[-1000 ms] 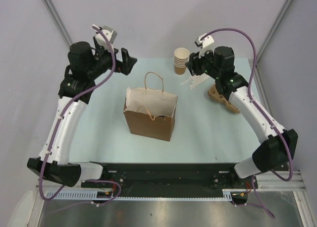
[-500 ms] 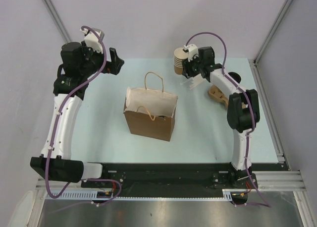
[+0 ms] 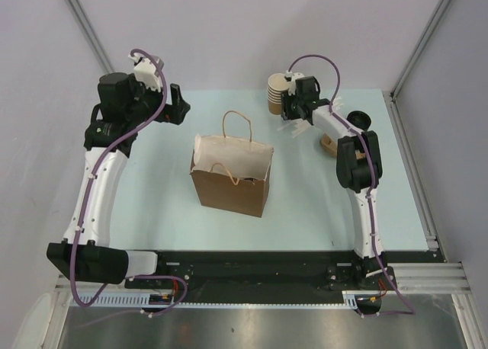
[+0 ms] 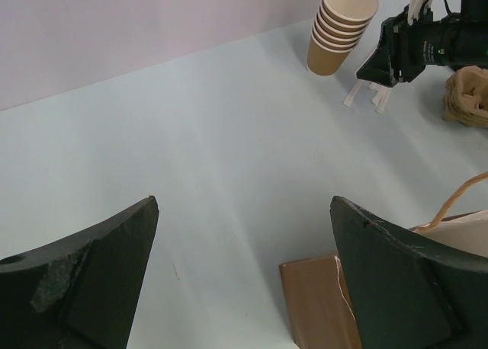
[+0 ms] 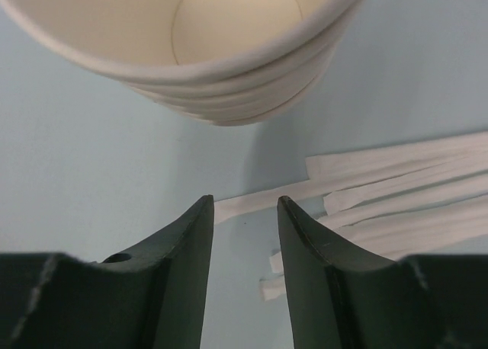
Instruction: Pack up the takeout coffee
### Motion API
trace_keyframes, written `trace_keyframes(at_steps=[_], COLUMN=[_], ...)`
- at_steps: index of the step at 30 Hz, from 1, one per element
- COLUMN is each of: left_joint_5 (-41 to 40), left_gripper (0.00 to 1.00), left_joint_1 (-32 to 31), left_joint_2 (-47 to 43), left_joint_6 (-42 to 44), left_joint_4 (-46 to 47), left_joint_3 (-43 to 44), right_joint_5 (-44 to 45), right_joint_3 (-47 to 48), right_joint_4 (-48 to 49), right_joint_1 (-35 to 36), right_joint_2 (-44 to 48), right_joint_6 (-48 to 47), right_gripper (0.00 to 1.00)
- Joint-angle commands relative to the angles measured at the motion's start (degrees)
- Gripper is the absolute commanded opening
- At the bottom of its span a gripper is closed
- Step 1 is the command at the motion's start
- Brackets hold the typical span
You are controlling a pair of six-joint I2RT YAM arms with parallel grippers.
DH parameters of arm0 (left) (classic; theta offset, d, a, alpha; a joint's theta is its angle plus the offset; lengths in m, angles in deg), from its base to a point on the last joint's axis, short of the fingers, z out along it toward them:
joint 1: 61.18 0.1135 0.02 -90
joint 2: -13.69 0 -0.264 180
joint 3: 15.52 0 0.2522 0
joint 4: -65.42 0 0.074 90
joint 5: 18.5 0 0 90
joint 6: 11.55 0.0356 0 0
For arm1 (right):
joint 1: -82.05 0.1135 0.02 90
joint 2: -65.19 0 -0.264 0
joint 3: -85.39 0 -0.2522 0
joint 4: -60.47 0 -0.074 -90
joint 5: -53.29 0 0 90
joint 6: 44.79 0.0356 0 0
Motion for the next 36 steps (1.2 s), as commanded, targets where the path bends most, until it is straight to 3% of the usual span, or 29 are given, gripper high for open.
trace_keyframes(at_steps=[1,9,17,27,36], left_joint_5=[-0.72,-0.81,-0.72,-0.90,-0.72], left_gripper=[0.99,1.00,1.00,1.00,0.99], left_joint_1=[0.69,0.87,0.96,1.13,1.22], left_joint_2=[-2.12,-2.30,-3.26,-3.62,-3.79], left_joint_6=[1.48,2.01,2.45,3.24,3.24], left_joint_4=[0.35,-0.62,-0.71,-1.77,-1.77], left_joint_3=[-0.56,-0.74,-2.06,-2.32,-2.76], right_joint_5=[6.78,17.59,24.00,24.36,23.84], right_joint_3=[0.81,0.81,0.54,1.16,-1.65], right_joint_4=[0.67,0.23,0.41,0.76,-1.44], right_joint_1=[1.63,3.39,4.19,4.27,3.66], right_joint_2=[-1.95,-3.97,-5.55,-7.49,-5.03], right_joint_6=[6.75,12.81,16.59,19.23,21.60], right_gripper=[0.42,0.35,0.36,0.37,0.30])
